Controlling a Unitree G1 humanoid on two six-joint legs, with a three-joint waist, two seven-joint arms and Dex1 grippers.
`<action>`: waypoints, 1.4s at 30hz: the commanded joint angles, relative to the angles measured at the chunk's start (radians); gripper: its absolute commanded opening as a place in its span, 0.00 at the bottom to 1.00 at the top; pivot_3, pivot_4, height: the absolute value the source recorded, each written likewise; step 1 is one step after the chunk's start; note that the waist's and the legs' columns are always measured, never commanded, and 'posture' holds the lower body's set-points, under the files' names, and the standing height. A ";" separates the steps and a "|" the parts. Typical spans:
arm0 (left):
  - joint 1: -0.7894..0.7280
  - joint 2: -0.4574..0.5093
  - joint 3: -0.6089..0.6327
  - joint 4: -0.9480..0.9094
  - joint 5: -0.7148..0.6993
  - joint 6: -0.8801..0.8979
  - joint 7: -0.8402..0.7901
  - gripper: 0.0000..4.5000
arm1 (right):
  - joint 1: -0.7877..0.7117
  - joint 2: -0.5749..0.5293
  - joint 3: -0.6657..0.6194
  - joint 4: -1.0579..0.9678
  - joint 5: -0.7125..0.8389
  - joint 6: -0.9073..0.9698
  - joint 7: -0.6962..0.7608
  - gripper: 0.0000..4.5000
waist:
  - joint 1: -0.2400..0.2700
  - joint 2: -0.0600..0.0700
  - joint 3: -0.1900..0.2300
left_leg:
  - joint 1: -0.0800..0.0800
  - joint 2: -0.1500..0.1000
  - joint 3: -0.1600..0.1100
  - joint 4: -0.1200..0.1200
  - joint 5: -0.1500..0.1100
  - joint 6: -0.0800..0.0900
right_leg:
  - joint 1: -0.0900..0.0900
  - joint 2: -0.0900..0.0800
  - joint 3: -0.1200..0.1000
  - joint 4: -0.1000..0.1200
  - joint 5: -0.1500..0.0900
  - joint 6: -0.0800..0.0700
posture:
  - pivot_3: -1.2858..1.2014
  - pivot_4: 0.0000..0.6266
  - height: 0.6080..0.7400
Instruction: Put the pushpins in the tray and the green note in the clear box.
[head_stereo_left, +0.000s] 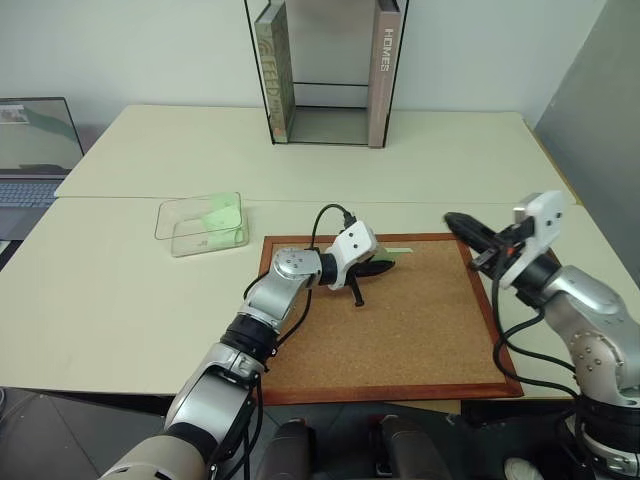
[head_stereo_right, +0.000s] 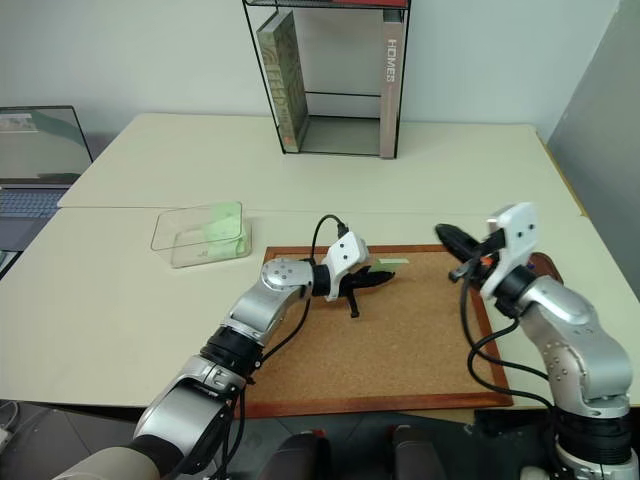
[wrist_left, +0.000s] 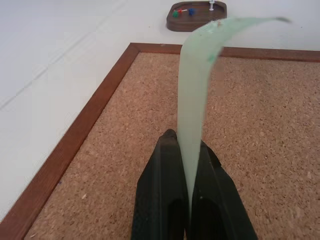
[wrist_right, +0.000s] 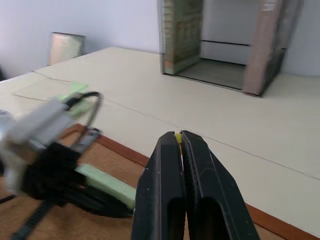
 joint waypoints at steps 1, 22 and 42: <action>0.027 0.037 0.015 -0.095 -0.002 -0.004 -0.010 0.01 | 0.031 -0.047 -0.062 0.096 -0.071 -0.053 -0.022 0.00 | 0.000 0.000 0.000 | 0.000 0.000 0.000 0.000 0.000 0.000 | 0.000 0.000 0.000 0.000 0.000 0.000 | 0.52 0.24 1.00; 0.125 0.113 0.015 -0.278 -0.033 0.095 -0.006 0.00 | -0.064 -0.069 -0.048 0.595 -0.372 -0.249 -0.208 0.33 | -0.003 0.001 0.000 | 0.003 0.001 0.008 0.000 0.000 0.000 | 0.000 0.000 0.004 0.002 0.000 0.000 | 0.52 0.24 1.00; 0.145 0.122 0.029 -0.318 -0.045 0.119 -0.002 0.00 | -0.036 -0.021 -0.069 0.471 -0.365 -0.348 -0.198 1.00 | -0.005 0.001 0.000 | 0.003 0.001 0.008 0.000 0.000 0.000 | 0.000 0.000 0.004 0.002 0.000 0.000 | 0.52 0.24 1.00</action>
